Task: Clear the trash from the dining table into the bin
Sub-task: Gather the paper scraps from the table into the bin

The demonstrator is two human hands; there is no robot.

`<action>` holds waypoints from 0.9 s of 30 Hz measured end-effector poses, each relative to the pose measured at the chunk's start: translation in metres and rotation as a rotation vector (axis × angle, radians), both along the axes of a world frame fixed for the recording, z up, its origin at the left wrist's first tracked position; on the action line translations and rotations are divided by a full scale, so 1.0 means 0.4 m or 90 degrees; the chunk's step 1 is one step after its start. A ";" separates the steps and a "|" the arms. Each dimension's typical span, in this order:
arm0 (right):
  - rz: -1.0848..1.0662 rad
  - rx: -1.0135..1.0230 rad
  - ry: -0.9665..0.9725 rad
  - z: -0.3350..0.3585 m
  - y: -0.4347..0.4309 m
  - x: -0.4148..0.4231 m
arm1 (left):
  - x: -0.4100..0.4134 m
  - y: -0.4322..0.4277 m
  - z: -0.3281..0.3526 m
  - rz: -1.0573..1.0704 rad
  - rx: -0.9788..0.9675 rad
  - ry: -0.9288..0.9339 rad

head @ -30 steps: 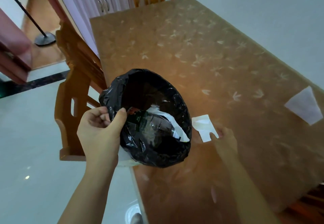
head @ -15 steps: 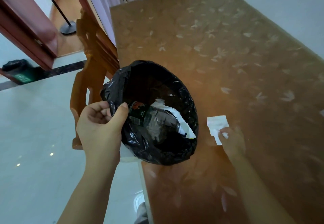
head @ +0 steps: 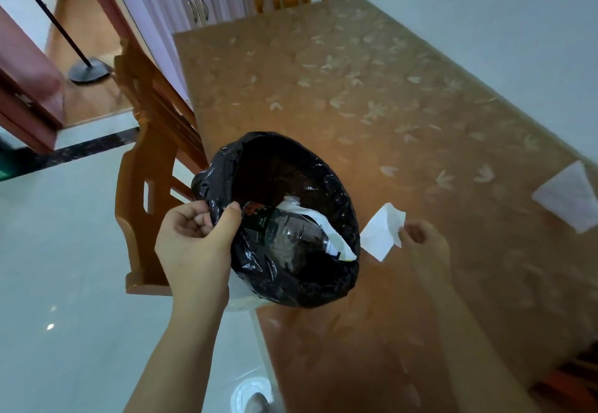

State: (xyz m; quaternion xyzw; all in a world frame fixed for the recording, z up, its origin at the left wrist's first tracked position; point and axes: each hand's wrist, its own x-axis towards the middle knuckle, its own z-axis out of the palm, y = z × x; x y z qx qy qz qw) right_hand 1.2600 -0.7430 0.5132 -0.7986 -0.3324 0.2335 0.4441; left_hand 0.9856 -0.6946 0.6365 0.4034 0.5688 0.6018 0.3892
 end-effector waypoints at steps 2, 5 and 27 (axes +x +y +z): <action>-0.006 0.032 -0.002 0.049 -0.018 -0.011 | 0.000 -0.003 -0.002 -0.020 0.004 -0.001; -0.012 0.089 -0.014 0.123 -0.054 -0.028 | 0.002 -0.007 0.002 -0.049 0.014 -0.015; 0.191 0.408 0.000 0.602 -0.140 -0.239 | 0.006 -0.063 0.055 -0.180 0.013 -0.088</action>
